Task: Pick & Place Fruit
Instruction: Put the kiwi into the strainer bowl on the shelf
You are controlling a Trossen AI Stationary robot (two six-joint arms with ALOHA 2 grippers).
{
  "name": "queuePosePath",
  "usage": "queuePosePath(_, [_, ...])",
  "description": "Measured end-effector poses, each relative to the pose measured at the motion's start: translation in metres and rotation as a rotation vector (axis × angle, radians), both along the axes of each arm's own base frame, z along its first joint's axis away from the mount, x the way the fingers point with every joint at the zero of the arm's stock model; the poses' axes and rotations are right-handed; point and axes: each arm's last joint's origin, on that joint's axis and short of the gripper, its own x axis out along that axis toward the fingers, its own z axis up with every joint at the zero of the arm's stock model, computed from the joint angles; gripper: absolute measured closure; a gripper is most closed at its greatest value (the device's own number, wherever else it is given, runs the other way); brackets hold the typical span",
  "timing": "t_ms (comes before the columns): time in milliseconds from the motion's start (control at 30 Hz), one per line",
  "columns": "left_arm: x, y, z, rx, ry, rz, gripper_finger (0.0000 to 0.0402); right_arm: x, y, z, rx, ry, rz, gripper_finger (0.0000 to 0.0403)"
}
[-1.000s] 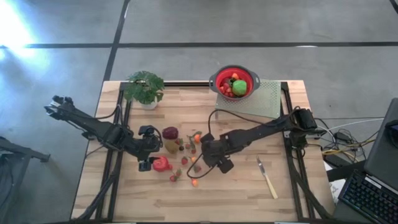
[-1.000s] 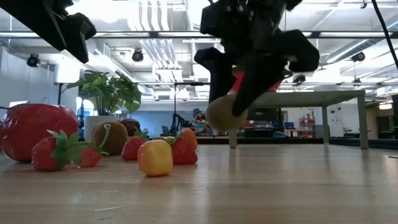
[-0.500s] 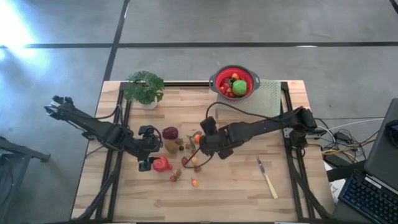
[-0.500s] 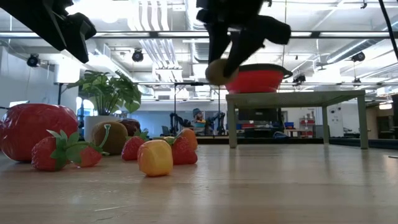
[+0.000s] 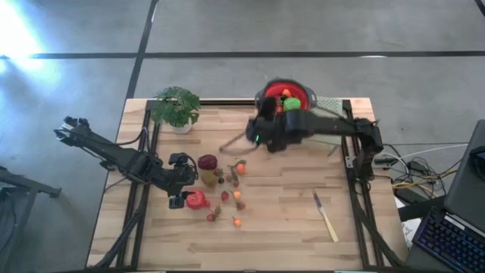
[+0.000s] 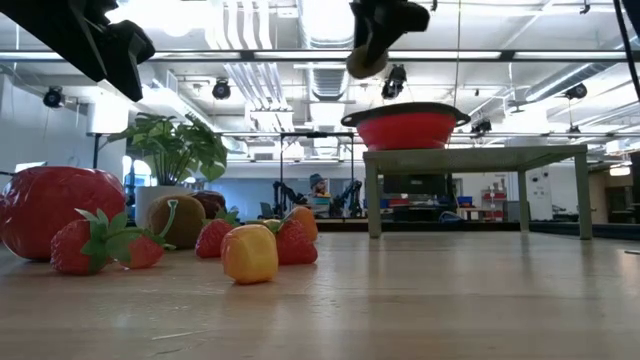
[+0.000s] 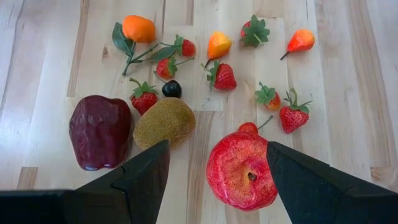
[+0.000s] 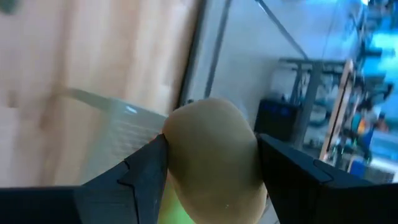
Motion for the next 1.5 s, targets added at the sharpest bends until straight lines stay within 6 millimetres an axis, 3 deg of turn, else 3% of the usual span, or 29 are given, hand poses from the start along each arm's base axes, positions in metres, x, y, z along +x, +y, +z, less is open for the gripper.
queuePosePath(167, [0.0, 0.0, 0.0, 0.0, 0.0, 0.0, 0.0128, -0.024, -0.049, 0.037, 0.028, -0.129, -0.148, 0.0178])
queuePosePath(300, [0.0, 0.0, 0.0, 0.0, 0.0, -0.001, 0.0128, -0.048, -0.088, 0.054, 0.206, -0.268, -0.227, 0.0178])
queuePosePath(467, [0.0, 0.0, 0.0, 0.0, 0.0, 0.0, 0.0128, -0.065, -0.131, 0.051, 0.486, -0.393, -0.268, 0.0182])
queuePosePath(733, [0.0, 0.0, 0.0, 0.0, 0.0, 0.0, 0.0128, -0.09, -0.179, 0.026, 0.518, -0.374, -0.473, 0.0184])
queuePosePath(1000, [0.0, 0.0, 0.0, 0.0, 0.0, 0.0, 0.0128, -0.108, -0.203, 0.008, 0.546, -0.389, -0.652, 0.0184])
queuePosePath(1500, [0.0, 0.0, 0.0, 0.0, 0.0, 0.0, 0.0128, -0.109, -0.204, -0.02, 0.6, -0.314, -0.736, 0.0175])
